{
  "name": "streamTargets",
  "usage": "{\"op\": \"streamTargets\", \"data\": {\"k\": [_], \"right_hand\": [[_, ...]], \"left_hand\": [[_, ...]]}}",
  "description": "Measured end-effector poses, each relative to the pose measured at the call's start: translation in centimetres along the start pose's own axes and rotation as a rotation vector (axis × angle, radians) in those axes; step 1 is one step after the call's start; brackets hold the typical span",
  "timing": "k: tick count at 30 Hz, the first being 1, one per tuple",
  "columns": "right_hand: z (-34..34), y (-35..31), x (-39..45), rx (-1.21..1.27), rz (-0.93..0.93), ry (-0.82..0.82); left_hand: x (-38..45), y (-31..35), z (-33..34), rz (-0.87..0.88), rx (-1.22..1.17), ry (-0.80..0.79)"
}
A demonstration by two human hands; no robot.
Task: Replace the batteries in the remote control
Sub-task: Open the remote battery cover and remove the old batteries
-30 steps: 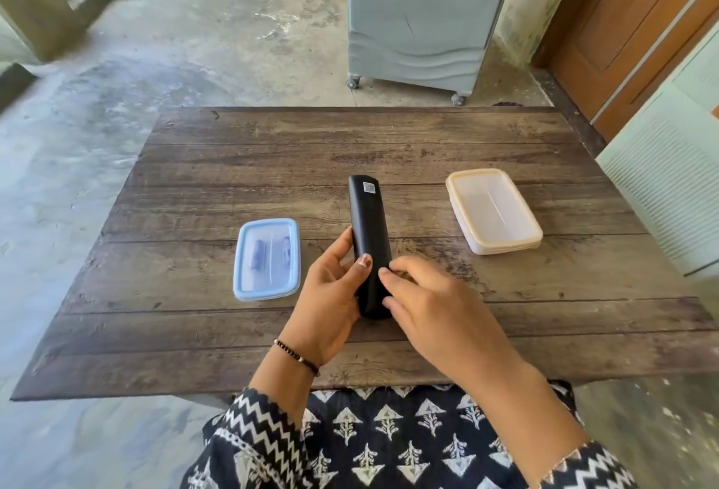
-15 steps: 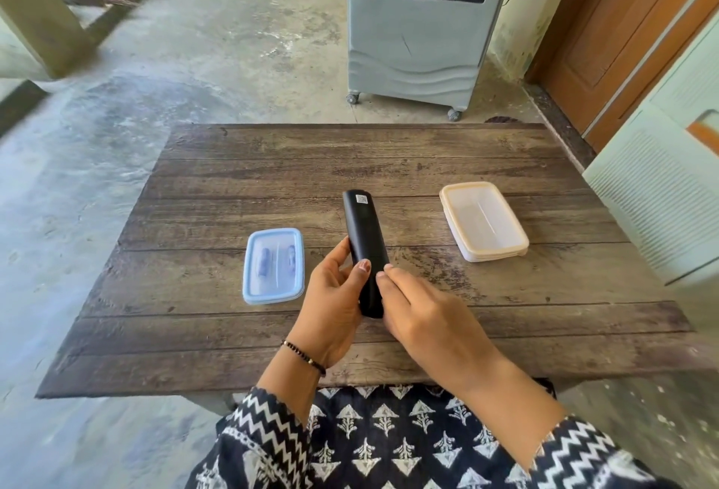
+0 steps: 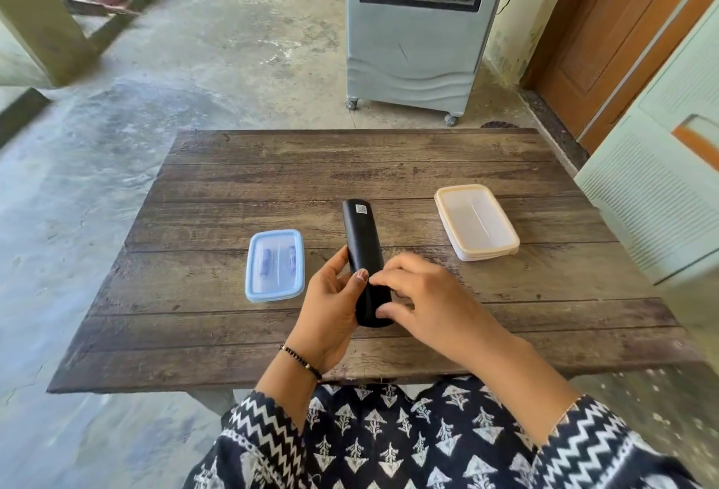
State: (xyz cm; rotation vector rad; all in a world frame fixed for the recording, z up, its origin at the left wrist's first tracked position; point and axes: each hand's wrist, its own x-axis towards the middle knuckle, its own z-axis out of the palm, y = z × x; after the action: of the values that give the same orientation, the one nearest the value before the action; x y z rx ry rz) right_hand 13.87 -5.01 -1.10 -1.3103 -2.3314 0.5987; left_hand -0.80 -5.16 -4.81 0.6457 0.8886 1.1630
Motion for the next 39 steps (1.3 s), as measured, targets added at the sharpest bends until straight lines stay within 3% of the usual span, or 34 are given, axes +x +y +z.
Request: {"op": "streamTargets", "data": {"k": [5,11,16,26,36,39], "right_hand": [[0.2,-0.4,-0.5,-0.196,-0.113,0.103],[-0.8,-0.1,-0.1,-0.030,0.118,0.318],[-2.2,1.0,-1.3,-0.031,0.182,0.444],[1.1,5.7,-6.3,-0.507,0.214,0.238],[1.3,5.9,-6.8,-0.461,0.254,0.154],[0.2,4.5,-6.3,-0.384,0.263,0.218]], "left_hand": [[0.2,0.0,0.0,0.004,0.012,0.037],[-0.3,-1.1,1.0,-0.026,0.126,0.016],[-0.2,-1.0,0.8,-0.048,0.089,0.077],[-0.1,-0.9,0.2,-0.126,-0.069,0.114],[-0.2,-0.5,0.4,-0.122,-0.097,0.079],[-0.2,-0.5,0.4,-0.121,-0.097,0.082]]}}
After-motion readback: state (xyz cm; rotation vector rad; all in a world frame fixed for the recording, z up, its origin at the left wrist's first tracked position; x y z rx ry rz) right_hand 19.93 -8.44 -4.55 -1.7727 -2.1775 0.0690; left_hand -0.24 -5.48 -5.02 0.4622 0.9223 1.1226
